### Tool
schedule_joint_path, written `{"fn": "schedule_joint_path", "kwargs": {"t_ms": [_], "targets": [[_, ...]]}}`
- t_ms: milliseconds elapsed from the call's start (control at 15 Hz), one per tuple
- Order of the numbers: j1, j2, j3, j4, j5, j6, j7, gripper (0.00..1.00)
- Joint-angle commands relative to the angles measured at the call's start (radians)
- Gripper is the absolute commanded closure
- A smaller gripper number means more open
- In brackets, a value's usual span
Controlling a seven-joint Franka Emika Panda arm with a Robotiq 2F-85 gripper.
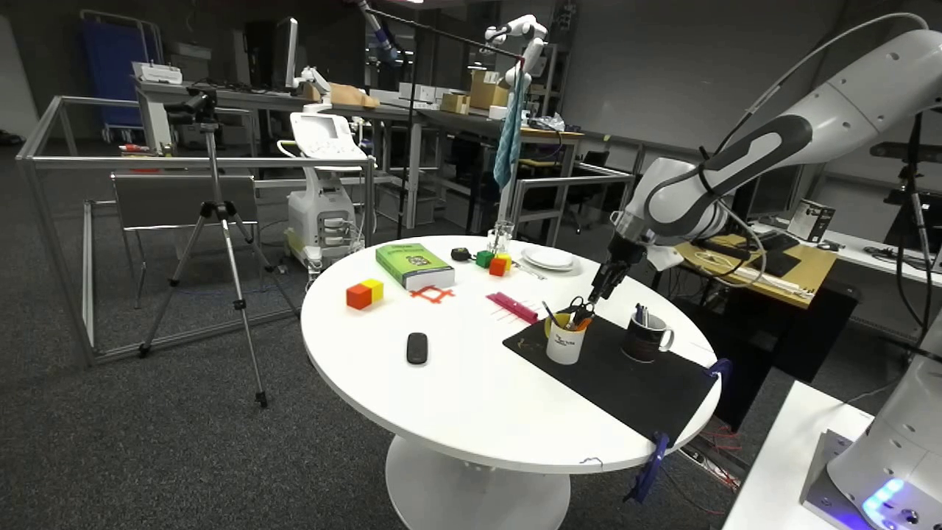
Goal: Move the orange pen to the white mug.
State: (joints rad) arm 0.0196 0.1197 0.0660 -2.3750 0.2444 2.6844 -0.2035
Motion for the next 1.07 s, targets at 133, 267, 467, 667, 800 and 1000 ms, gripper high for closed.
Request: {"fn": "schedule_joint_path", "kwargs": {"t_ms": [133,267,467,667,800,1000], "targets": [[-0.059,-0.218,-0.045,-0.082,0.175,-0.043,-0.071,0.0],[-0.068,-0.259,-0.083,-0.094,0.099,-0.065,0.062,0.0],[-0.119,-0.291,-0.106,-0.114,-0.111,-0.069,0.319,0.0],[-0.306,-0.311,0.008,-0.125,-0.394,-0.088,0.516,0.0],[-0.319,-0.327,-0.002,-0.113,-0.576,-0.2,0.622,0.0],[-0.261,-0.322,-0.047,-0.081,-0.642,-0.4,0.585,0.0]]}}
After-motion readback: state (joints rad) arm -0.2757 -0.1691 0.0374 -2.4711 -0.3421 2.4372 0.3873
